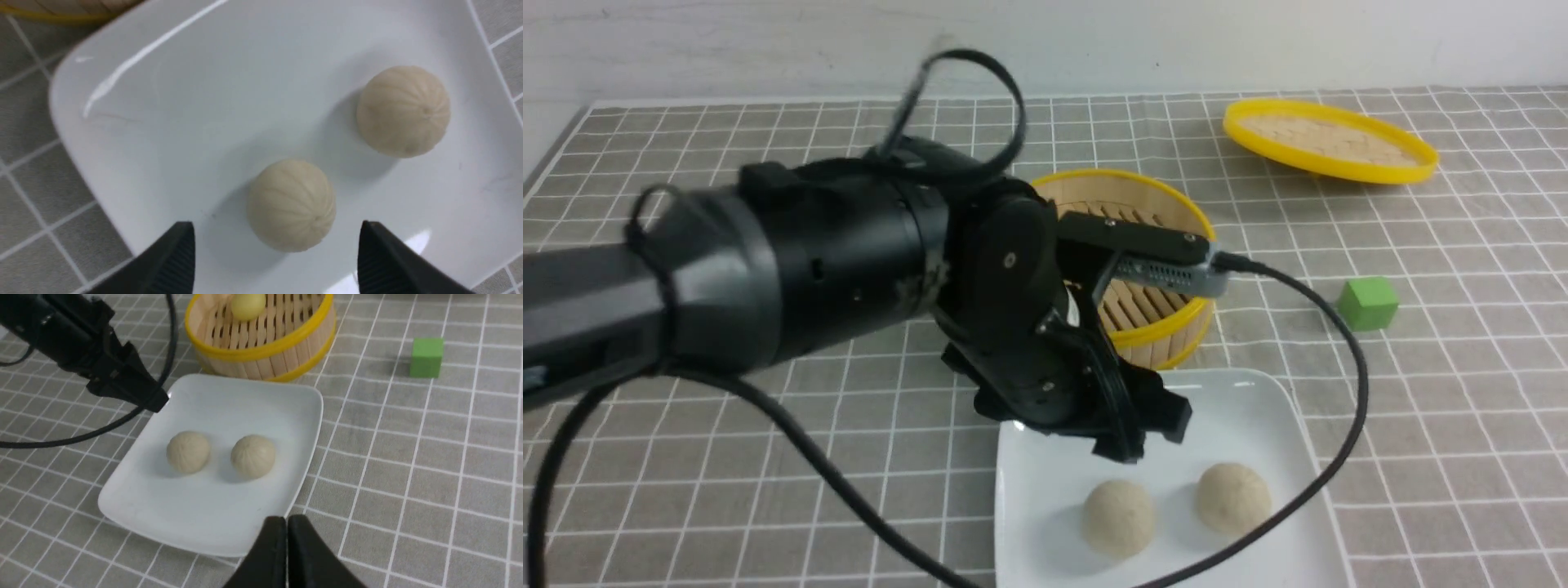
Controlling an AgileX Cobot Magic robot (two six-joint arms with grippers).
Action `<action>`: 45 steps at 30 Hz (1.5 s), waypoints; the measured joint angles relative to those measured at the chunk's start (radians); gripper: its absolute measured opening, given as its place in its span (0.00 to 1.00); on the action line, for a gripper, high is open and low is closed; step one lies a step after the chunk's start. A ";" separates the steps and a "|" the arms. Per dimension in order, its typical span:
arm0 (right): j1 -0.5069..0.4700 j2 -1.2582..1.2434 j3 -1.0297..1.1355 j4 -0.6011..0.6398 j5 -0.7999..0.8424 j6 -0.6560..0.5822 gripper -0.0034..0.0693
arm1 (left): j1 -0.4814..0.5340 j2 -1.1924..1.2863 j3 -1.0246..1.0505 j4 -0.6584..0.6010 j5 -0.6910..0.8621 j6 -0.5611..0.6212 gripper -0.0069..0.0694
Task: Put the steamed buns into the plate on the grey tablecloth.
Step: 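Reach into the bamboo steamer and grasp a bun with the left gripper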
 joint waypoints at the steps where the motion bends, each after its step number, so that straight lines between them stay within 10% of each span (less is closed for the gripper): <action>1: 0.000 -0.014 0.000 -0.017 -0.003 0.000 0.08 | 0.000 -0.025 0.000 0.014 0.008 0.000 0.79; 8: 0.000 -0.057 0.097 -0.145 -0.149 0.013 0.05 | 0.000 -0.141 0.000 0.048 0.050 0.000 0.71; 16: 0.000 -0.057 0.158 -0.113 -0.239 0.033 0.03 | 0.028 -0.148 -0.042 0.069 0.098 -0.112 0.22; 21: 0.000 -0.057 0.158 -0.096 -0.247 0.033 0.03 | 0.123 -0.080 -0.205 0.075 0.213 -0.142 0.09; 29: 0.000 -0.057 0.158 -0.090 -0.177 0.100 0.04 | 0.231 0.271 -0.645 0.074 0.339 -0.095 0.15; 39: 0.000 -0.057 0.158 -0.098 -0.080 0.108 0.04 | 0.243 0.684 -1.082 0.098 0.408 -0.064 0.67; 45: 0.000 -0.057 0.158 -0.113 -0.054 0.108 0.05 | 0.249 0.793 -1.149 0.159 0.367 -0.067 0.78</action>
